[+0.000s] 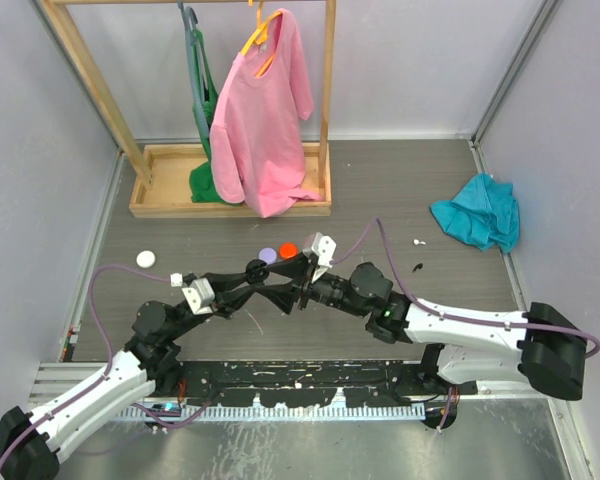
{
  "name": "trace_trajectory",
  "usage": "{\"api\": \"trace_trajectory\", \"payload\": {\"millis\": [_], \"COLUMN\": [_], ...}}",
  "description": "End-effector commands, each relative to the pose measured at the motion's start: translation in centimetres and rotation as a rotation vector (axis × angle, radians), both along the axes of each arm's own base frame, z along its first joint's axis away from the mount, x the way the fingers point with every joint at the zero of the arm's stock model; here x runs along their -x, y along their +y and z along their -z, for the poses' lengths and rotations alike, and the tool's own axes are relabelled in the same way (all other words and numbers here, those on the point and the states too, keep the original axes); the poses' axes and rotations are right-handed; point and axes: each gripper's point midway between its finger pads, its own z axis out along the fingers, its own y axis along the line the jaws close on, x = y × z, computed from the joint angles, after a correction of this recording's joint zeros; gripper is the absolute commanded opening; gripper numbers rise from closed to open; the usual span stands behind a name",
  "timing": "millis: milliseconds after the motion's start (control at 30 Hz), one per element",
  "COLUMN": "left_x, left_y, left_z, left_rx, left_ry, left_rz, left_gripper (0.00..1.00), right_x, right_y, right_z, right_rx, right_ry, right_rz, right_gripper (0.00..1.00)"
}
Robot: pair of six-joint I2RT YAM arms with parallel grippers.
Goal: Insert the wireless bluetooth earbuds into the charging case
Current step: Place the earbud in the charging case, then pick up the earbud from the center of the board.
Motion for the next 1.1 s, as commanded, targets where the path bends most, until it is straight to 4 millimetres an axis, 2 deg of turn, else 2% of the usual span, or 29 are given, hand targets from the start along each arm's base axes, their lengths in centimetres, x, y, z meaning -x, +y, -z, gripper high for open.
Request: {"api": "trace_trajectory", "payload": {"millis": [0, 200, 433, 667, 1067], "left_x": [0.1, 0.5, 1.4, 2.0, 2.5], "left_y": [0.2, -0.5, -1.3, -1.8, -2.1], "left_z": [-2.7, -2.4, -2.1, -2.0, -2.0], "left_rx": [0.048, 0.022, -0.009, -0.028, -0.037], "left_ry": [-0.078, -0.081, -0.091, -0.091, -0.094], "left_rz": [-0.006, 0.036, 0.105, 0.157, 0.192], "left_gripper": [0.0, 0.0, 0.0, 0.0, 0.0], "right_x": [1.3, 2.4, 3.3, 2.6, 3.3], "right_y": [-0.7, -2.1, -2.2, -1.9, -1.3], "right_z": [-2.1, -1.1, -0.4, -0.6, 0.1], "right_rx": [0.087, 0.26, 0.347, 0.376, 0.392], "right_ry": [-0.122, -0.349, -0.568, -0.6, -0.603], "right_rz": [-0.062, -0.143, -0.233, -0.23, -0.296], "right_gripper": [0.61, 0.7, 0.7, 0.69, 0.67]}}
